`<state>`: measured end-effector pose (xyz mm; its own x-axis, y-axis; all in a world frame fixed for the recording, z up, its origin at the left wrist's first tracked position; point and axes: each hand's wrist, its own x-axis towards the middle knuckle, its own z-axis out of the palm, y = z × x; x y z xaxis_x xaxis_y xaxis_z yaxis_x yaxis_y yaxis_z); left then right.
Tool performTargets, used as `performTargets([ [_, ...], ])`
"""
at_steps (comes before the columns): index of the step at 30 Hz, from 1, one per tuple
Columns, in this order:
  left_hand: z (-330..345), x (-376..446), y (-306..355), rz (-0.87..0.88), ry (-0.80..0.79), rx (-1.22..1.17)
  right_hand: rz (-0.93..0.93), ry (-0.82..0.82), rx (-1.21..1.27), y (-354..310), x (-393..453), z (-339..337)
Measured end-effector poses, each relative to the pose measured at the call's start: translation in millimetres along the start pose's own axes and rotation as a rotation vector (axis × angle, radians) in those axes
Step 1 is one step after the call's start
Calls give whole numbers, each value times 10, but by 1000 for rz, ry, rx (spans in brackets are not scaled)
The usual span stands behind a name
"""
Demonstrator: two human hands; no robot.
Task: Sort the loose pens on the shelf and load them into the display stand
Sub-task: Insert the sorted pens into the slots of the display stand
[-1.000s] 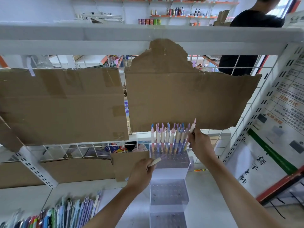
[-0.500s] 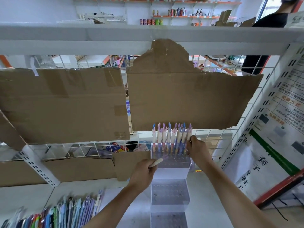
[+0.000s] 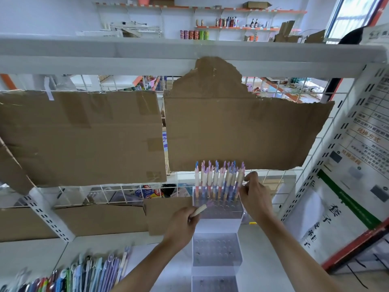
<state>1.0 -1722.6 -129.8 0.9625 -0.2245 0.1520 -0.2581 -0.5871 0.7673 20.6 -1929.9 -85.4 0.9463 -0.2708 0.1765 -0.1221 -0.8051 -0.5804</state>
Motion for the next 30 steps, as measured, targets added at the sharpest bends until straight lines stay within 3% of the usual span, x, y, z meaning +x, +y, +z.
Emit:
performTargets([
  [5,23,-20,10,24,-27,41,-180,70,-77,-153,-34,-119],
  [16,21,-27,22,-17,-35,8,-152,67,-108,-155,-65,-219],
  [21,58,-23,25,-74,-66,-96,-165,91,0,-180,-135,-190],
  [23,72,-18,47,-76,-94,-150,-189,5,132,-190,-216,-131],
  [27,80,-27,96,-6,-148,-128,-218,-377,310,-292,-439,101],
  [30,71,-20,66,64,-151,-6,-142,-388,355,-364,-495,263],
])
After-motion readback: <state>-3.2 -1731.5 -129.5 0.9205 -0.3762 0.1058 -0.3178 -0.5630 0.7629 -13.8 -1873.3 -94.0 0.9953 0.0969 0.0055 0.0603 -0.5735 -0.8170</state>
